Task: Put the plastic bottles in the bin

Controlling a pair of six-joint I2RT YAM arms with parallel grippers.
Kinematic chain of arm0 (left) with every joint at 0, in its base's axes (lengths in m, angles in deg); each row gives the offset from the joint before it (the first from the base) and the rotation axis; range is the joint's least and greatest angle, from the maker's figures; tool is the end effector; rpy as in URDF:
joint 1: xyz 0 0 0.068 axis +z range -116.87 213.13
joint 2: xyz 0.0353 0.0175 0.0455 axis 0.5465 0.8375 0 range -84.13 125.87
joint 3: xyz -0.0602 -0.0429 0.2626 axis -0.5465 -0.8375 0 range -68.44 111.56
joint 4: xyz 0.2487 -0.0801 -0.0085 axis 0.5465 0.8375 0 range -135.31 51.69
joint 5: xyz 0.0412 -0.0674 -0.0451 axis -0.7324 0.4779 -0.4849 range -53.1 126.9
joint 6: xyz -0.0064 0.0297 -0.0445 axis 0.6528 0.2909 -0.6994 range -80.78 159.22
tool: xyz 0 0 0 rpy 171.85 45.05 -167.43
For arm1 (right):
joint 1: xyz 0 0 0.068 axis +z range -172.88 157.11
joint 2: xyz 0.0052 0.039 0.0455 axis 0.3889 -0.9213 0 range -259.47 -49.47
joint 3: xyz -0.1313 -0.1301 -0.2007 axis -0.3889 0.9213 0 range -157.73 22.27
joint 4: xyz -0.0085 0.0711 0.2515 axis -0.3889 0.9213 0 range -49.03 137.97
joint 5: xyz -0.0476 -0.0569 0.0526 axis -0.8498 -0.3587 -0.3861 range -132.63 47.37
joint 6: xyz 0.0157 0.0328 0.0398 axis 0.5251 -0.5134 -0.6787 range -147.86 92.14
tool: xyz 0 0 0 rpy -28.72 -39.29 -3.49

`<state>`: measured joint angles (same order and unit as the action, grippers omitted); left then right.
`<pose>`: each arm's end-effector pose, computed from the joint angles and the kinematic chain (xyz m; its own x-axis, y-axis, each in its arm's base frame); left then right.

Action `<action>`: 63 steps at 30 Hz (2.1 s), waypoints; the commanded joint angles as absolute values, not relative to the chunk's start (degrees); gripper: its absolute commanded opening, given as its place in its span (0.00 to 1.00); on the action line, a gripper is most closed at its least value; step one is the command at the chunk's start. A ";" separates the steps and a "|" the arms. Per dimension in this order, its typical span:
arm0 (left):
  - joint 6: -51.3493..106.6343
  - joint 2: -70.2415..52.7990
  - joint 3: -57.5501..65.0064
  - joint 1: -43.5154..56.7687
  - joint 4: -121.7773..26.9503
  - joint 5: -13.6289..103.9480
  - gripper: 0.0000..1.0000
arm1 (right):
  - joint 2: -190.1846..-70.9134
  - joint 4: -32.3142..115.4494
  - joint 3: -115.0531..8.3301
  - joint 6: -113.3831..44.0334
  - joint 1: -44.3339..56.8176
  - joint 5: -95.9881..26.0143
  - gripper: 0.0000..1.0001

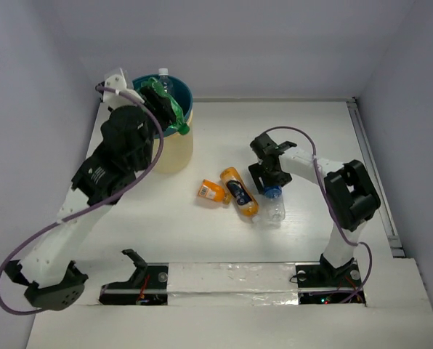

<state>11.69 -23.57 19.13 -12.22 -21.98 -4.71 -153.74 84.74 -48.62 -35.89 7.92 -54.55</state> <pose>0.1445 -0.1126 0.5146 0.0096 -0.5013 -0.8652 0.0796 0.8629 -0.4991 0.3017 0.1714 0.1786 -0.8937 -0.3737 -0.2484 -0.3401 0.9252 -0.1683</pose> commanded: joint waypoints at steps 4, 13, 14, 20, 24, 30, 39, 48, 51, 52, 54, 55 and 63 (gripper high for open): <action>16.99 -15.85 27.35 4.11 -25.62 6.13 0.42 | -149.07 82.47 -49.89 -35.42 7.44 -54.75 0.67; 22.25 -10.40 25.25 11.50 -30.19 -2.73 0.41 | -134.03 77.72 -47.25 -40.69 7.44 -60.82 0.59; 22.96 -9.78 25.25 11.50 -31.41 -5.09 0.41 | -132.80 77.54 -47.16 -40.95 7.44 -61.17 0.58; 33.30 -4.07 25.34 11.51 -40.71 -14.94 0.41 | -119.80 71.66 -47.43 -42.45 7.44 -55.39 0.55; 38.15 -0.90 23.93 11.51 -46.52 -16.19 0.41 | -112.23 63.23 -46.64 -45.25 8.49 -44.33 0.56; 38.35 4.46 24.02 11.51 -46.90 -16.72 0.74 | -111.43 51.88 -51.11 -50.00 11.48 -37.81 0.57; 27.02 2.63 33.60 12.65 -32.05 -3.99 0.99 | -123.81 43.26 -65.61 -53.00 18.06 -39.36 0.57; 16.29 -20.82 16.30 12.65 -31.42 16.85 0.73 | -143.93 34.21 -81.68 -53.44 22.02 -44.55 0.58; 13.48 -29.53 8.57 12.65 -31.25 21.16 0.59 | -151.84 32.80 -90.56 -53.96 22.64 -47.27 0.59; 12.34 -33.46 6.72 12.65 -30.90 21.86 0.56 | -153.69 31.58 -92.49 -54.14 22.64 -49.46 0.59; 10.84 -37.00 1.71 12.65 -29.05 22.92 0.45 | -159.90 31.30 -99.52 -54.31 23.25 -51.93 0.59; 10.49 -40.41 -0.04 12.65 -28.62 23.10 0.44 | -162.21 32.44 -102.41 -54.14 23.78 -52.99 0.60; 4.60 -52.30 -14.73 12.65 -24.31 26.70 0.41 | -182.26 38.52 -128.28 -46.76 26.86 -57.31 0.62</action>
